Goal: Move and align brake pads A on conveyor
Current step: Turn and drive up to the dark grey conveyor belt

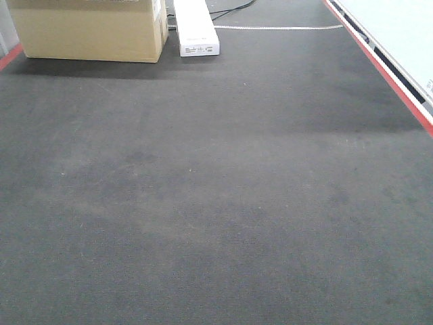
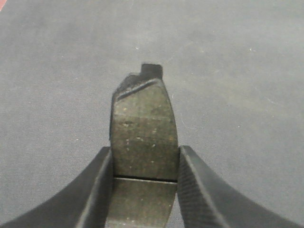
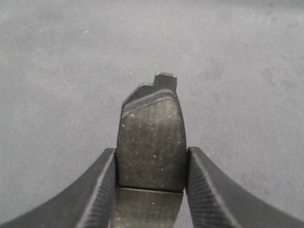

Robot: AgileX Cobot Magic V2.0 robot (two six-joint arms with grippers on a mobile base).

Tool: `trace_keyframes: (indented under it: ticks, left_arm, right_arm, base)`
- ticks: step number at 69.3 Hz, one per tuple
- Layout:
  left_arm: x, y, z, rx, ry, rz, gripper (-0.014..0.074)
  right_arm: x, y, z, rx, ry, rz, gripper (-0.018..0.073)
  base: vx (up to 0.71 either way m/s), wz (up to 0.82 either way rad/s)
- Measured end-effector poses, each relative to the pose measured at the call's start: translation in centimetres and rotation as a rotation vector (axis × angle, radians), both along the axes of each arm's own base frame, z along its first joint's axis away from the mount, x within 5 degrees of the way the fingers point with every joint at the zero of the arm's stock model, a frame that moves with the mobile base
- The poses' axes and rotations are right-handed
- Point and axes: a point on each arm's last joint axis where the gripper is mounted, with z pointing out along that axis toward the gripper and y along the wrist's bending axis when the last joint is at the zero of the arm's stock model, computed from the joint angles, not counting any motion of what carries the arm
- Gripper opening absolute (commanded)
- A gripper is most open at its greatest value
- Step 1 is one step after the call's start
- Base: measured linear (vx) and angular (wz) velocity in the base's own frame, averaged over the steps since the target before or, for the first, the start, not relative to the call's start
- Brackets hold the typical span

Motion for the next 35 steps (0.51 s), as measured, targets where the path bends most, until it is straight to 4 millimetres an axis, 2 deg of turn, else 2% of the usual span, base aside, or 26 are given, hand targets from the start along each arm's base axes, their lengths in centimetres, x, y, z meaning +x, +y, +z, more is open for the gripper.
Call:
trace_keyframes:
  ticks: [35]
  left_arm:
    - [0.00,0.00,0.00,0.000,0.000,0.000,-0.0006]
  right_arm:
    - [0.00,0.00,0.00,0.000,0.000,0.000,-0.0011]
  base:
    - [0.00,0.00]
